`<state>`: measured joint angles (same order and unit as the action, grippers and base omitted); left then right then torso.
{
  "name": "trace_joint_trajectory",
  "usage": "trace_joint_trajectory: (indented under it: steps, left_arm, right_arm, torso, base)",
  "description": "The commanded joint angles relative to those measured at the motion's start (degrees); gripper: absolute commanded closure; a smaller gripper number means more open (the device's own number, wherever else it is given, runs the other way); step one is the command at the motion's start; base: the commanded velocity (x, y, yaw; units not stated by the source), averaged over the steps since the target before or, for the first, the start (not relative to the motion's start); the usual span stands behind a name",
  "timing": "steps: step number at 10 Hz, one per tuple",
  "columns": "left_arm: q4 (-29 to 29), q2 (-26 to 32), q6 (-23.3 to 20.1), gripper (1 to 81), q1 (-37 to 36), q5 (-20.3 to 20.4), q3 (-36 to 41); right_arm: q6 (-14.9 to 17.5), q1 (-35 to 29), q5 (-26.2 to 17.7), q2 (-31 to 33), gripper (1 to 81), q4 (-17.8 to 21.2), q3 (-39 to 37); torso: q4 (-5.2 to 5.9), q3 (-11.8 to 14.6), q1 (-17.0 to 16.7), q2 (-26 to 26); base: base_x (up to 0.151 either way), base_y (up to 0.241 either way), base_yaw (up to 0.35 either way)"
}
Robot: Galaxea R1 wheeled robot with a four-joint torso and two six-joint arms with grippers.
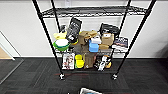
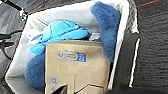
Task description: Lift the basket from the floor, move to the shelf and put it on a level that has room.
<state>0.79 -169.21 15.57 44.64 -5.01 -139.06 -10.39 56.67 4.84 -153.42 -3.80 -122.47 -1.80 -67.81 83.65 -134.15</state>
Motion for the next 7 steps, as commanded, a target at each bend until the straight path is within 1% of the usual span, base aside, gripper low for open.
trace_joint_trajectory:
  steps: [1, 2, 5, 6, 7]
  left_arm:
    - [0.61, 2.37, -0.8, 81.1, -5.92, -2.9, 6.67]
    - [0.17, 3.34, -0.8, 81.1, -5.92, -2.9, 8.7]
    - [-0.27, 4.49, -0.36, 81.1, -5.4, -3.08, 9.68]
    - [-0.35, 6.23, -0.19, 81.1, -4.69, -4.39, 12.38]
    - [-1.31, 9.21, -0.02, 81.1, -3.73, -4.57, 15.82]
  right_arm:
    - [-0.07, -4.85, -1.94, 0.81, 1.0, 0.64, 0.75]
    - [-0.07, -4.59, -1.94, 0.81, 81.1, 0.73, 0.75]
    - [-0.07, -4.59, -1.94, 1.07, 81.1, 1.52, 1.1]
    - [-0.07, -4.5, -1.94, 1.25, 81.1, 1.78, 1.36]
    - [-0.86, -4.42, -1.94, 1.33, 81.1, 2.4, 1.54]
  torso:
    - [0.0, 0.0, 0.0, 0.0]
    - [0.0, 0.0, 0.0, 0.0]
    - [0.0, -0.02, 0.02, 0.0]
    - [0.0, -0.02, 0.02, 0.0]
    - [0.0, -0.02, 0.02, 0.0]
  base:
    - [0.0, 0.0, 0.0]
    - [0.0, 0.0, 0.0]
    - [0.0, 0.0, 0.0]
    - [0.0, 0.0, 0.0]
    - [0.0, 0.0, 0.0]
